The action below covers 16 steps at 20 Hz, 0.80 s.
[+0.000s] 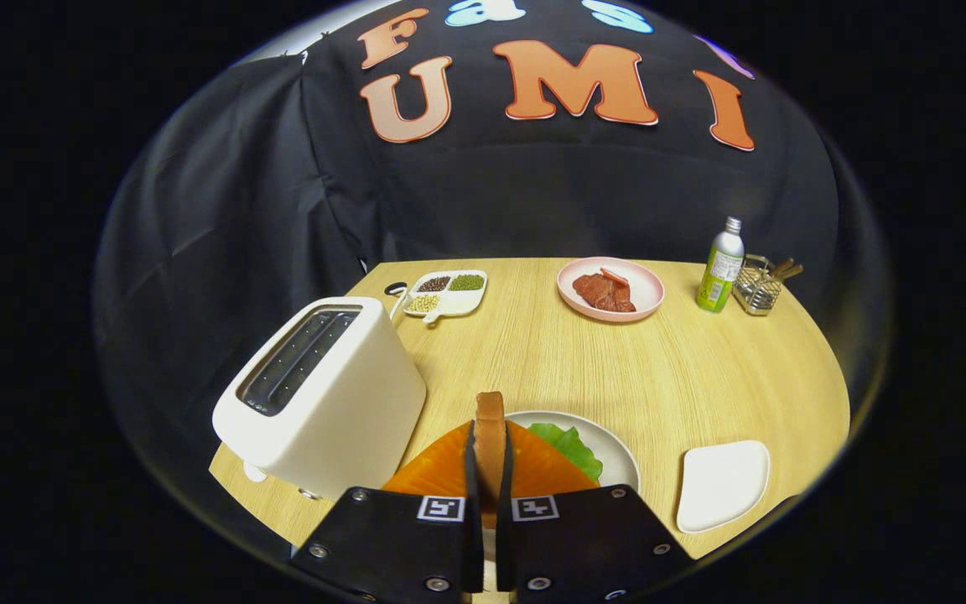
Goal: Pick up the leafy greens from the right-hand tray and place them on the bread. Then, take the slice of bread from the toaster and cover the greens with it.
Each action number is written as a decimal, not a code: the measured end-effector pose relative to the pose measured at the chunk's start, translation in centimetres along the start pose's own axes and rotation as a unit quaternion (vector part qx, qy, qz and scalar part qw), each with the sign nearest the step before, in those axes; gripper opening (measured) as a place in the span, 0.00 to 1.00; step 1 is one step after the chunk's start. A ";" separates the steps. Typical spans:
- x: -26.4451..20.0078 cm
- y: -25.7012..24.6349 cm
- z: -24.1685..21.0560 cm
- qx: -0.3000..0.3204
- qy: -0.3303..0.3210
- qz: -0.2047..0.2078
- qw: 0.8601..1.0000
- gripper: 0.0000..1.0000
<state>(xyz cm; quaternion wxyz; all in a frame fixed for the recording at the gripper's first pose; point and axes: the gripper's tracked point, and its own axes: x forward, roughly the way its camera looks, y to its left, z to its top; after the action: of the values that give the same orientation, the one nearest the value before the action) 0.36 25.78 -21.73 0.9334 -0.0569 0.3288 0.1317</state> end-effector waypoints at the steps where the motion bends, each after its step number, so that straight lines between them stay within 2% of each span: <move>1: 0.1 -0.3 -0.1 0.004 0.001 0.003 1.000 0.06; 9: 0.5 -2.9 -0.8 0.034 0.012 0.017 0.999 0.07; 10: 0.5 -3.3 -1.0 0.041 0.014 0.019 0.999 0.11; 15: 0.8 -5.5 -1.8 0.059 0.023 0.011 0.998 0.17; 16: 0.9 -6.1 -2.1 0.059 0.025 0.005 0.998 0.22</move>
<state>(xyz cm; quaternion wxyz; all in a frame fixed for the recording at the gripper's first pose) 1.50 19.76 -23.76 0.9259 -0.0037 0.3597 0.1155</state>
